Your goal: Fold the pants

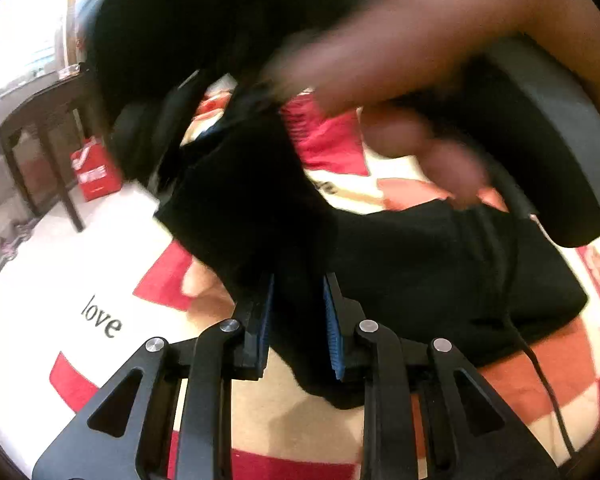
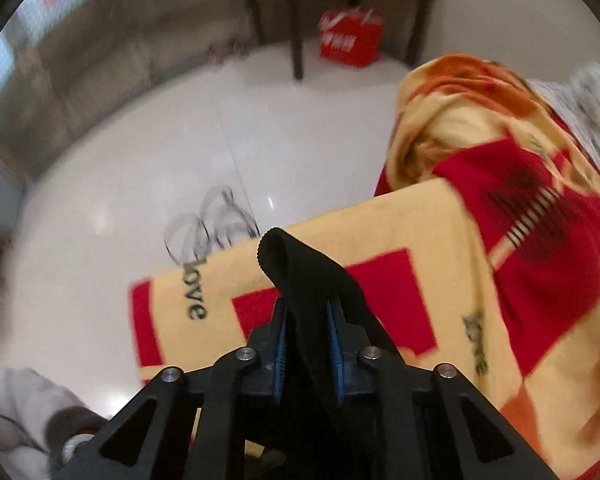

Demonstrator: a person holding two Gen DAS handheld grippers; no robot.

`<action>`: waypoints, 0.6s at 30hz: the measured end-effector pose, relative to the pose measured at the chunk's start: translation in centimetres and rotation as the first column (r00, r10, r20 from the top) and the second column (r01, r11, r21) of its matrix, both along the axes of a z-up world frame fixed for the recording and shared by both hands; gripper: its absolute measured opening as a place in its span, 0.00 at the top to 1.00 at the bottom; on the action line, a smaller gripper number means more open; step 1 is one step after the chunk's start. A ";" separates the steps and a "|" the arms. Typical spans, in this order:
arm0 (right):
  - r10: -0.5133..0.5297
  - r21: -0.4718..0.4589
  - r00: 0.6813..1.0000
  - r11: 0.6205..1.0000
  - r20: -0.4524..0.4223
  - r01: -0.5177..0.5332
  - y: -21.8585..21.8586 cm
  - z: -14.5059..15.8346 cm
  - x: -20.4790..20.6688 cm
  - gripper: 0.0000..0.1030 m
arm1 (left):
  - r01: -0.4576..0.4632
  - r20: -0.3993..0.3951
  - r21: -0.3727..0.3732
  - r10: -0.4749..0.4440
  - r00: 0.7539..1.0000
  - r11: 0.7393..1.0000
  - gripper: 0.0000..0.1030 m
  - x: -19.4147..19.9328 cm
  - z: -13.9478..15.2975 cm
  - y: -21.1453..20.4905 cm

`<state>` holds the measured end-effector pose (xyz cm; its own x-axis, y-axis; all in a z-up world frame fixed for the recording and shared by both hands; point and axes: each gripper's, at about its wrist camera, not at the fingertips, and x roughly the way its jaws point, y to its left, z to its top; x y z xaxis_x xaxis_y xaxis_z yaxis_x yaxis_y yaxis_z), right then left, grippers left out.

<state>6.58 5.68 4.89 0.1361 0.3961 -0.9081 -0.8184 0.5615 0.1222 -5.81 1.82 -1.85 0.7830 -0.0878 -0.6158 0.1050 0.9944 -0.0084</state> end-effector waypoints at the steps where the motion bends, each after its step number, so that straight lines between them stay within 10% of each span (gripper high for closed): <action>1: -0.041 0.068 0.999 0.997 -0.011 0.041 -2.2 1.2 0.0 0.85 | 0.032 0.016 -0.008 -0.031 0.999 0.999 0.78 -0.4 0.5 -0.1; 6: -0.256 0.317 0.963 0.910 -0.083 0.269 -14.6 4.2 -0.5 0.86 | 0.192 0.063 -0.071 -0.187 0.980 0.979 0.78 -2.6 2.7 -0.1; 12: -0.519 0.521 0.828 0.656 -0.212 0.545 -31.9 3.5 -4.6 0.97 | 0.344 0.079 -0.111 -0.337 0.938 0.932 0.78 -4.1 5.2 -0.4; 15: -0.544 0.566 0.803 0.592 -0.244 0.573 -34.1 2.9 -5.4 0.96 | 0.313 0.064 -0.074 -0.309 0.949 0.947 0.78 -3.1 5.3 -0.3; 17: -0.515 0.593 0.816 0.581 -0.263 0.558 -33.3 2.8 -5.3 0.77 | 0.282 0.034 -0.088 -0.280 0.959 0.955 0.78 -2.2 4.7 0.0; 18: -0.495 0.580 0.828 0.604 -0.265 0.547 -32.0 2.6 -4.9 0.49 | 0.271 0.027 -0.101 -0.269 0.963 0.957 0.78 -2.1 4.4 0.1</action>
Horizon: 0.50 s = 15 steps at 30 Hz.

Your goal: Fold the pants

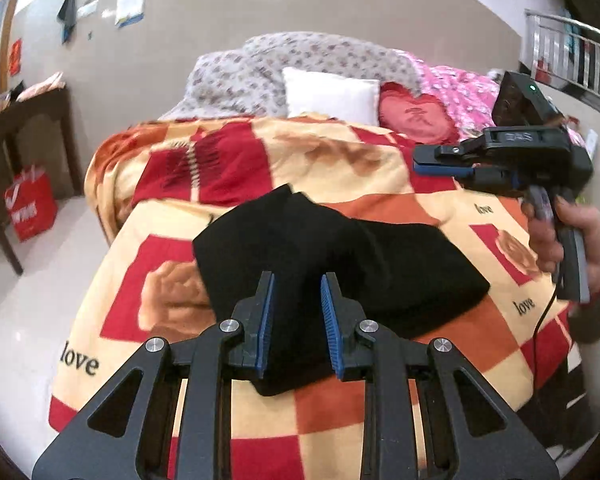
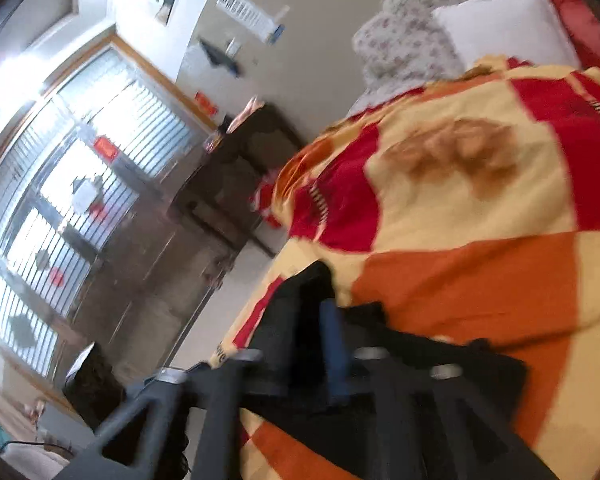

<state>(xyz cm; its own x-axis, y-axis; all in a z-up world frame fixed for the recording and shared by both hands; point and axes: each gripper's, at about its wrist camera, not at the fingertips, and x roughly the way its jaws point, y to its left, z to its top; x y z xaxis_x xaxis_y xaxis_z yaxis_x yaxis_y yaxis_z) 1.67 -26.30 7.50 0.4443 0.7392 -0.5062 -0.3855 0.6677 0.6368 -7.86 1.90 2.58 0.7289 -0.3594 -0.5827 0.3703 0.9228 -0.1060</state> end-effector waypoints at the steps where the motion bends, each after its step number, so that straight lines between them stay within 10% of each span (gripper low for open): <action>1: 0.036 -0.024 0.999 0.999 -0.011 -0.037 1.5 -0.3 0.4 0.33 | -0.009 -0.015 -0.018 0.009 1.000 1.000 0.78 0.2 -0.1 0.4; 11: 0.110 -0.223 0.970 0.962 -0.215 -0.158 11.1 -7.2 9.3 0.32 | -0.127 -0.111 -0.099 0.116 0.987 0.987 0.47 2.4 -2.9 2.6; 15: 0.148 -0.154 0.972 0.972 -0.184 -0.178 12.6 -8.1 9.2 0.67 | -0.180 -0.210 -0.126 0.151 0.966 0.975 0.43 4.8 -5.5 3.5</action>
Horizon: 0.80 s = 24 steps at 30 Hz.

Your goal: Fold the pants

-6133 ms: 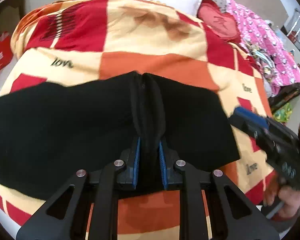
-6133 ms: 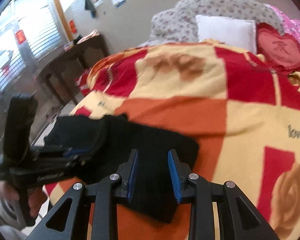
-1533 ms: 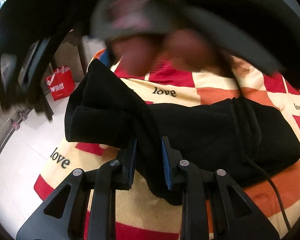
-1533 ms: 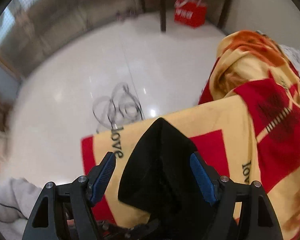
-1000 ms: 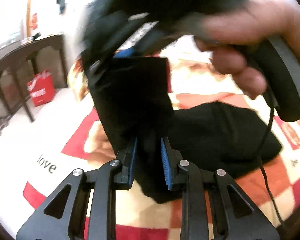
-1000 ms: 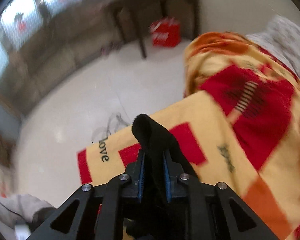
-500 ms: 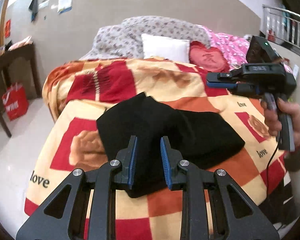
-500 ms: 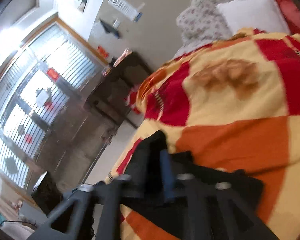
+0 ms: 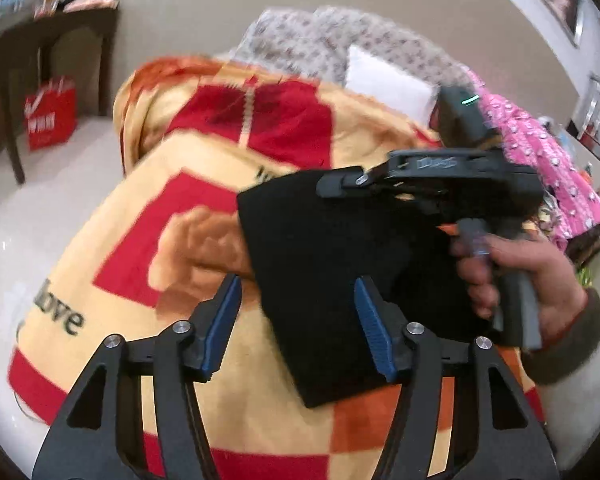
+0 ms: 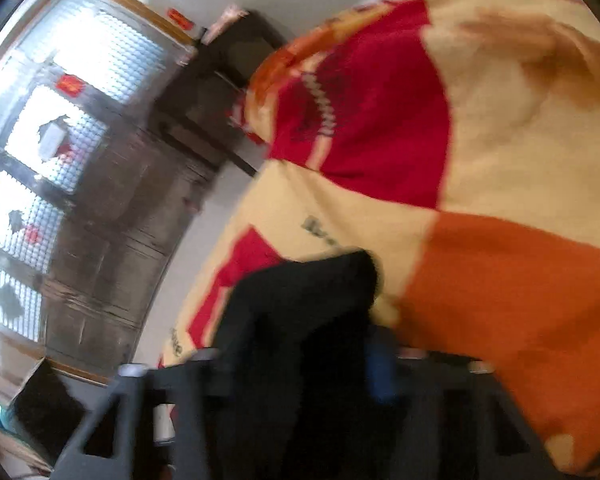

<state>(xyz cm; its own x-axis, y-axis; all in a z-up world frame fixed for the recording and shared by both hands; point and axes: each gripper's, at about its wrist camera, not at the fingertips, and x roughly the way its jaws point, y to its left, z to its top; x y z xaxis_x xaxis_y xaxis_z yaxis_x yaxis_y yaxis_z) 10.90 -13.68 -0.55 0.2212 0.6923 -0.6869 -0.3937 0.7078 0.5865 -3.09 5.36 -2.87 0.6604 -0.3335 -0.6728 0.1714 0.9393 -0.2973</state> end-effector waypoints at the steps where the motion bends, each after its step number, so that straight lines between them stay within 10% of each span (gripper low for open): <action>1: 0.011 0.000 0.999 1.000 0.031 -0.011 0.3 0.4 -0.4 0.78 | 0.012 -0.032 -0.011 -0.012 0.999 1.000 0.43 0.7 -0.8 0.0; 5: 0.012 0.117 0.997 0.993 0.077 -0.021 -1.3 3.0 -2.9 0.90 | 0.055 -0.084 -0.103 -0.064 0.994 0.993 0.43 1.7 -1.7 -0.3; 15: -0.164 0.313 0.974 0.944 0.157 0.109 -13.9 9.0 -10.8 0.90 | 0.344 0.055 -0.063 -0.341 0.938 0.937 0.43 -0.1 4.5 -7.8; 24: -0.344 -0.019 0.938 0.938 0.051 0.345 -17.7 1.8 -10.6 0.90 | 0.404 -0.049 0.047 -0.402 0.914 0.913 0.43 0.8 1.9 -13.9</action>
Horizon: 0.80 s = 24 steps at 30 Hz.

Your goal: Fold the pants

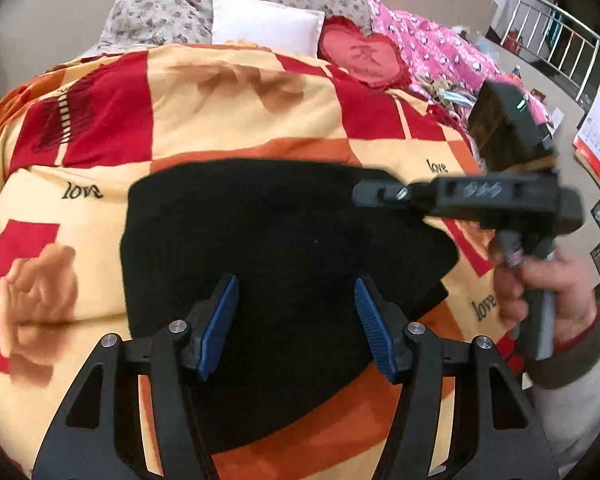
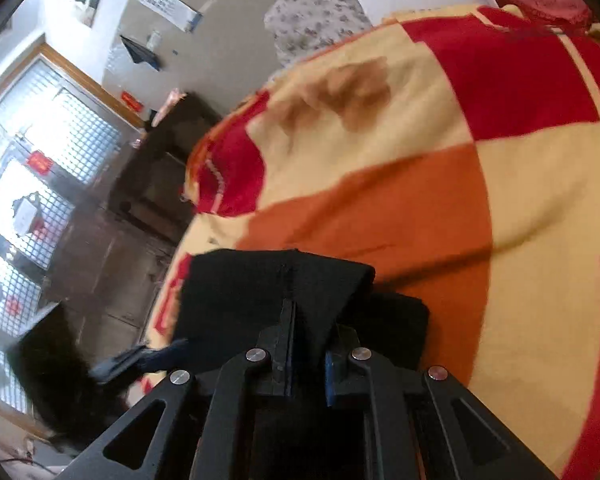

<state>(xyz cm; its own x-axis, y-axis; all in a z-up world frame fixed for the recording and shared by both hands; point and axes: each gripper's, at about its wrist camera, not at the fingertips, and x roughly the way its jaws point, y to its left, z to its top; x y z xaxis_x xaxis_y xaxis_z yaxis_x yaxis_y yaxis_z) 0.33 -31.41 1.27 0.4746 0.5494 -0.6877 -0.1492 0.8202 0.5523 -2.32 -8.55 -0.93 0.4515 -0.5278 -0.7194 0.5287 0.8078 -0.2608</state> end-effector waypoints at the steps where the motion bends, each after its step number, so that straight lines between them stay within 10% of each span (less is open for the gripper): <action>1: -0.001 -0.026 1.000 1.000 0.014 0.002 0.2 0.6 -0.3 0.88 | 0.005 0.002 -0.009 -0.005 1.000 1.000 0.43 -0.2 0.8 0.4; 9: 0.010 -0.103 0.987 0.995 0.159 0.007 0.4 6.2 -4.1 0.79 | -0.133 0.076 0.119 0.124 0.989 0.984 0.43 0.9 1.7 1.9; 17: 0.182 -0.317 0.982 0.935 0.054 -0.156 5.0 1.9 -6.4 0.79 | -0.189 0.089 0.206 0.174 0.981 0.960 0.42 2.8 -1.3 0.0; 24: 0.148 -0.283 0.987 0.951 0.065 -0.124 3.7 2.2 -6.9 0.77 | -0.215 0.100 0.208 0.198 0.975 0.954 0.38 2.9 -1.2 -0.2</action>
<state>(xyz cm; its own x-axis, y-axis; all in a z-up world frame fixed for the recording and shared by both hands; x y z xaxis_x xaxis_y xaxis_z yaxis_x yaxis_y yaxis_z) -6.58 -27.68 3.51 0.4716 0.4065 -0.7826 -0.3059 0.9077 0.2872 0.61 -8.74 -2.15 0.5924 -0.2534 -0.7647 0.3564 0.9338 -0.0333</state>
